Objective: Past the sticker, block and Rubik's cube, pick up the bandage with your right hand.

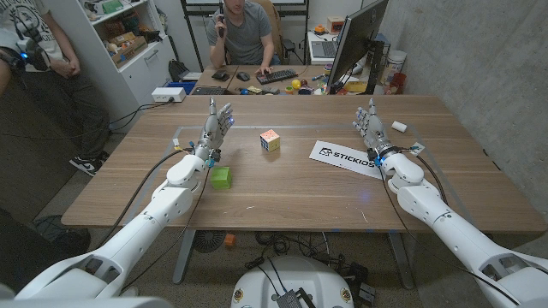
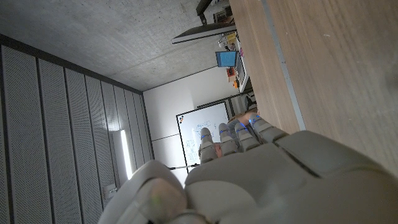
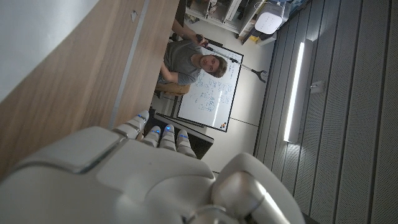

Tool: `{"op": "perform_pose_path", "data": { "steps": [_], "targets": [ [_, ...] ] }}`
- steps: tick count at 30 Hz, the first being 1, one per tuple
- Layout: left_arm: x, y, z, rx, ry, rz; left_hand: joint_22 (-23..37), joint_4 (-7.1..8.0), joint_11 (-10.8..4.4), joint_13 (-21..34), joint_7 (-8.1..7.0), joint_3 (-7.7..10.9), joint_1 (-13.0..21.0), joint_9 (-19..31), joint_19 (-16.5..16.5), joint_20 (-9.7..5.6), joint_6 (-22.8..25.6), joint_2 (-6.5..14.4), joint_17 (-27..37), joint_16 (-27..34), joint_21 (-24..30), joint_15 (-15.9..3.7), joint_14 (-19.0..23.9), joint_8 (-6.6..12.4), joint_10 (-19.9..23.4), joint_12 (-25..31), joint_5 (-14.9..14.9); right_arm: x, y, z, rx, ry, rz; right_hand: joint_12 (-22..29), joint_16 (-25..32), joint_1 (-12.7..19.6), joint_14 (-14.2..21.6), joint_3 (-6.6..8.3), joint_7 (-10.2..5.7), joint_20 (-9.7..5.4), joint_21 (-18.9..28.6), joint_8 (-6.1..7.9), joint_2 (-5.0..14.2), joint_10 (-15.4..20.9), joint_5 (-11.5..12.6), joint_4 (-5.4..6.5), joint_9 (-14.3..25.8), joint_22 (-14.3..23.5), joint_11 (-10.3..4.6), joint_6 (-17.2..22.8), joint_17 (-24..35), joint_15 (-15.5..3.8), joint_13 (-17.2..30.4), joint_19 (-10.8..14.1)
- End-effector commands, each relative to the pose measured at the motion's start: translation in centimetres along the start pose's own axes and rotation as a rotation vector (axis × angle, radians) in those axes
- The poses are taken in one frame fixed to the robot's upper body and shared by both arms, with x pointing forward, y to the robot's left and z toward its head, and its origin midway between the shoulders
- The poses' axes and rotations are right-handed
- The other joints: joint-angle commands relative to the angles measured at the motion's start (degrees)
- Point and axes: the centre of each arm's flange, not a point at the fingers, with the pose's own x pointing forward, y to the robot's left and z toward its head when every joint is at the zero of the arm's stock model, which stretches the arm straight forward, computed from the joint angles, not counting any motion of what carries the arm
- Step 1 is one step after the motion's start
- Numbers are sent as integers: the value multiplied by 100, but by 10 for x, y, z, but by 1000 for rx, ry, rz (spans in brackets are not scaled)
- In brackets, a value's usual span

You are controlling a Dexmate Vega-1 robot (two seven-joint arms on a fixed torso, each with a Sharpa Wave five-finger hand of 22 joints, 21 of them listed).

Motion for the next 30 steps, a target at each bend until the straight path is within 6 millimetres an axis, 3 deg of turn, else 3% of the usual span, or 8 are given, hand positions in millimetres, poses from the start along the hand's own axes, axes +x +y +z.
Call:
{"op": "perform_pose_path", "data": {
  "steps": [1, 7, 8, 12, 14, 17, 21, 30],
  "targets": [
    [3, -1, 0, -1, 1, 0, 19, 10, -36, 14, -39, -30, 13, 30, 13, -327, 1, 179, 22, 37, 29, -432, -40, 23, 14, 17, 24, 2, -3, 2, 0, -10, 0, 33, 29, -13, -60, -21, 2, -89, 34, 30, 248, -36, 38, 4, 9, 27, -4, -54, 11, -5, 26, -2],
    [3, -2, 0, -2, 2, -2, 19, 10, -28, 14, -40, -28, 15, 29, 13, -327, 4, 181, 21, 36, 28, -429, -36, 23, 19, 16, 23, -1, -7, 14, -97, 9, -6, 31, 28, 6, -58, -18, -18, -66, 38, 27, 242, -39, 36, -8, 9, 27, 12, -64, 9, 0, 26, 10],
    [3, -2, -1, -2, 3, -3, 19, 10, -31, 14, -40, -27, 16, 29, 12, -326, 6, 181, 21, 36, 27, -431, -38, 23, 16, 14, 23, -2, -9, 23, -179, 25, -10, 57, 53, 131, 36, 25, -28, -170, 89, 38, 239, 36, 36, -79, 8, 23, -38, -51, -4, -78, 26, 162],
    [3, -1, -1, -3, 2, -4, 19, 10, -44, 14, -41, -26, 17, 29, 10, -326, 8, 182, 21, 33, 25, -430, -41, 22, 12, 11, 22, -4, -15, 41, -346, 61, -25, 212, 160, 718, 530, 235, -51, -224, 189, 87, 222, 553, 4, -386, 3, 22, -142, 40, -26, -212, 42, 600],
    [3, -1, -1, -3, 1, -4, 19, 10, -33, 14, -41, -26, 17, 29, 10, -329, 7, 183, 21, 34, 25, -427, -37, 22, 14, 11, 21, -5, -16, 45, -377, 64, -33, 223, 161, 820, 570, 269, -46, -219, 191, 100, 215, 600, -1, -444, 3, 22, -157, 65, -27, -209, 45, 635],
    [2, 0, -1, -1, 3, -3, 19, 10, -33, 14, -41, -26, 17, 29, 11, -329, 10, 183, 21, 35, 25, -419, -35, 22, 20, 12, 21, -5, -23, 68, -550, 97, -46, 252, 181, 1223, 749, 390, -49, -173, 219, 162, 175, 745, -26, -680, 3, 20, -177, 211, -26, -233, 53, 819],
    [2, 1, -1, 0, 3, -2, 19, 10, -32, 15, -40, -25, 17, 29, 10, -329, 7, 183, 21, 33, 24, -421, -36, 19, 19, 10, 20, -3, -25, 89, -734, 140, -44, 286, 201, 1524, 908, 471, -102, -145, 227, 244, 138, 894, -54, -862, 6, 22, -202, 448, -22, -259, 59, 938],
    [0, 4, -1, -2, 4, 5, 19, 11, -29, 15, -35, -26, 16, 29, 11, -328, 3, 180, 21, 32, 23, -421, -37, 15, 8, 2, 18, 12, -28, 114, -1017, 220, -47, 327, 222, 1771, 1088, 529, -175, -183, 237, 290, 98, 1081, -89, -1017, 10, 24, -290, 651, -18, -330, 62, 1077]
  ]
}}
